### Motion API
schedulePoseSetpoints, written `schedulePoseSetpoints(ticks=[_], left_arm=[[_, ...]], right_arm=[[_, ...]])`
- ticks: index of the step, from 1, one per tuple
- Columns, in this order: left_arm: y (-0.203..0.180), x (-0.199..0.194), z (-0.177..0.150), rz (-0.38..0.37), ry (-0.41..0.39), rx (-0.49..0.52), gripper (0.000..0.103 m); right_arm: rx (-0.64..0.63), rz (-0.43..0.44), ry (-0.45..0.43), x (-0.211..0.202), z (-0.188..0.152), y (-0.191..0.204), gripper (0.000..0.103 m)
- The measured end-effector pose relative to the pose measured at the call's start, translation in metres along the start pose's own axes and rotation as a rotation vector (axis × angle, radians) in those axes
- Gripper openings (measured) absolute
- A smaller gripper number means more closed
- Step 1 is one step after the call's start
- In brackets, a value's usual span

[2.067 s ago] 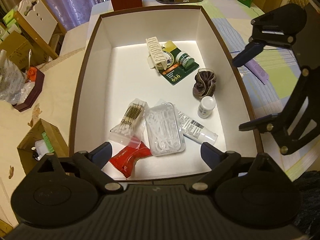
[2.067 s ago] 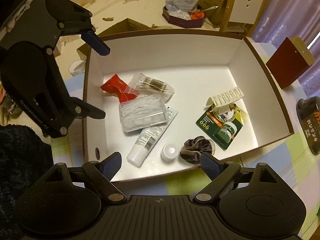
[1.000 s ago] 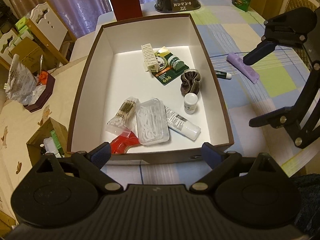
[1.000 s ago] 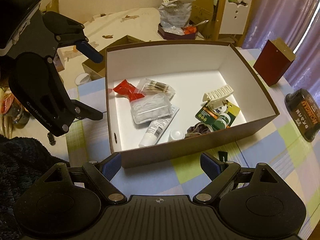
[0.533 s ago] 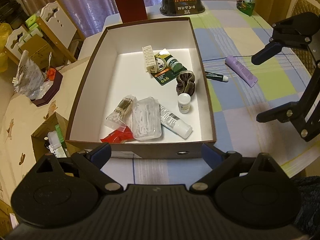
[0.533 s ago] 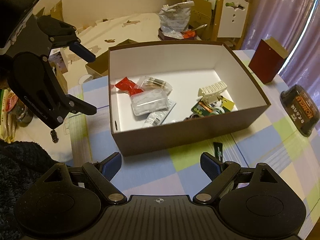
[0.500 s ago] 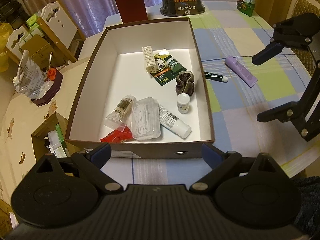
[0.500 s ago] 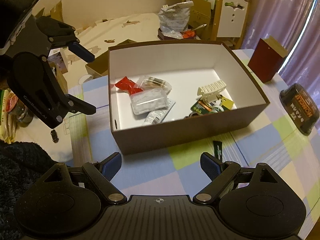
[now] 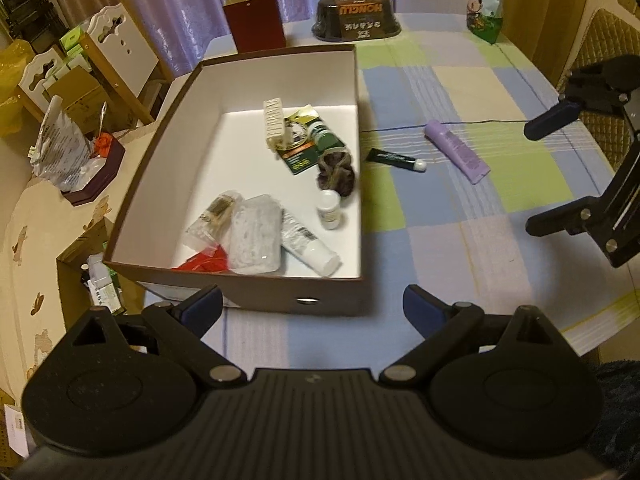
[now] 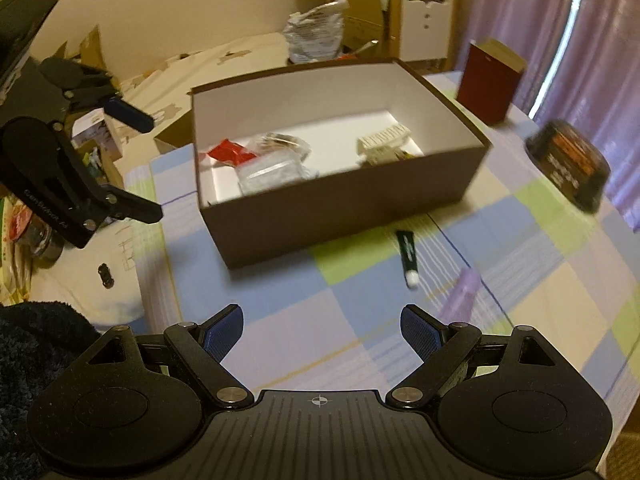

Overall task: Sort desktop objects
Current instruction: 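Reach both open tools toward the purple tube and green lip balm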

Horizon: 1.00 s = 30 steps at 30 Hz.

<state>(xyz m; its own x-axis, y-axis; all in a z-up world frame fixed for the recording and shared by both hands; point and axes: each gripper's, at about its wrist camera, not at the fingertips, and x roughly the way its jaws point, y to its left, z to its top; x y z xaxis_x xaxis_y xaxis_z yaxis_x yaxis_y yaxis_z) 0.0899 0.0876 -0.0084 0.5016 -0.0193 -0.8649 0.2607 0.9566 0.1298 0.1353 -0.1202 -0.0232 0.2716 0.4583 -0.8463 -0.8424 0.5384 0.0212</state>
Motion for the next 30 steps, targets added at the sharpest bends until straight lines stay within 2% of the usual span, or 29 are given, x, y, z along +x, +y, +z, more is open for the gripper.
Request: schedulePoseSetpoints(ticks=[6,15,18,25,30], left_arm=[[-0.024,0.006,0.001,-0.03,-0.019,-0.021,0.095],[-0.064,0.03,0.016,-0.095,-0.038,-0.045,0.092],[-0.078,0.041,0.023,-0.086,-0.052,-0.05,0.091],[-0.098,0.078,0.045,-0.081,-0.03,-0.092,0.088],[-0.108,0.101,0.058,-0.052,-0.015,-0.108,0.085]], right_arm=[[0.127,-0.05,-0.011,-0.007,-0.029,-0.023,0.088],[0.406,-0.121,-0.032,-0.012,-0.076,-0.078,0.088],[0.474,-0.152,-0.032,-0.013,-0.09,-0.098,0.088],[0.567,-0.218,-0.014,-0.011,-0.113,-0.138,0.088],[0.609,-0.214,-0.007,-0.003,-0.122,-0.16,0.088]])
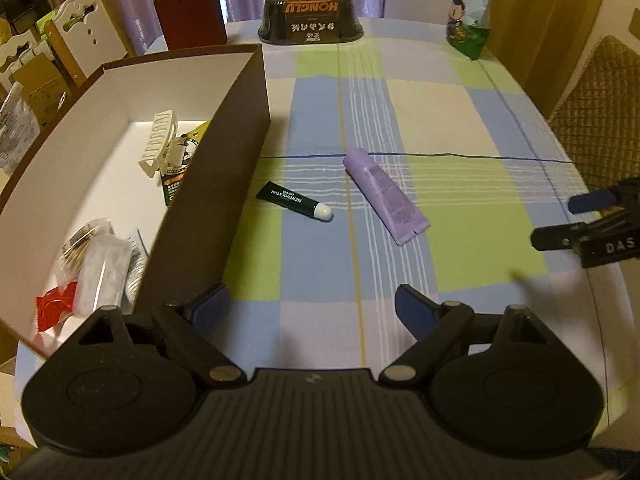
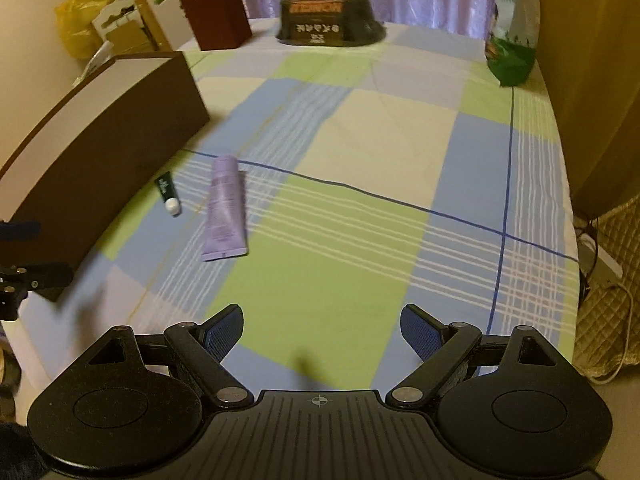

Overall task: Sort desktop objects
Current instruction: 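Reach both open tools toward the purple tube and green lip balm, then grasp the purple tube with the right tool while the left tool grasps the green lip balm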

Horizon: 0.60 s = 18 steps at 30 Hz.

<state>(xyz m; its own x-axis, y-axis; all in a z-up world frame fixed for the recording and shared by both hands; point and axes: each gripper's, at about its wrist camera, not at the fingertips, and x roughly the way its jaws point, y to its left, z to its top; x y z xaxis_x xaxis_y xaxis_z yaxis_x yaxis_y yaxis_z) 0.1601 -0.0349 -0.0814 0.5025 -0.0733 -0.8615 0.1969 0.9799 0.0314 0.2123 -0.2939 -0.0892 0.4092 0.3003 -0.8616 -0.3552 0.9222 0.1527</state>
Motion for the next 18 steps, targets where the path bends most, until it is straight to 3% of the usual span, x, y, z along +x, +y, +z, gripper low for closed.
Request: schedulePoseSetpoints(ticks=[12,13,14,15,18], left_arm=[[0.015,-0.004,0.007,0.07,0.008,-0.062,0.085],[0.018,-0.007,0.009,0.072,0.002,-0.07,0.085],[0.021,-0.011,0.01,0.074,-0.005,-0.078,0.085],[0.025,-0.015,0.012,0.076,-0.014,-0.088,0.085],[0.035,-0.023,0.02,0.091,-0.04,-0.105,0.085]], right_arm=[[-0.117,0.127,-0.056,0.058,0.045,0.036,0.088],[-0.129,0.133,-0.06,0.064,0.049,0.041,0.084],[-0.141,0.139,-0.063,0.07,0.052,0.046,0.068],[-0.145,0.143,-0.058,0.076,0.055,0.05,0.063],[-0.168,0.134,-0.057,0.093,0.062,0.061,0.063]])
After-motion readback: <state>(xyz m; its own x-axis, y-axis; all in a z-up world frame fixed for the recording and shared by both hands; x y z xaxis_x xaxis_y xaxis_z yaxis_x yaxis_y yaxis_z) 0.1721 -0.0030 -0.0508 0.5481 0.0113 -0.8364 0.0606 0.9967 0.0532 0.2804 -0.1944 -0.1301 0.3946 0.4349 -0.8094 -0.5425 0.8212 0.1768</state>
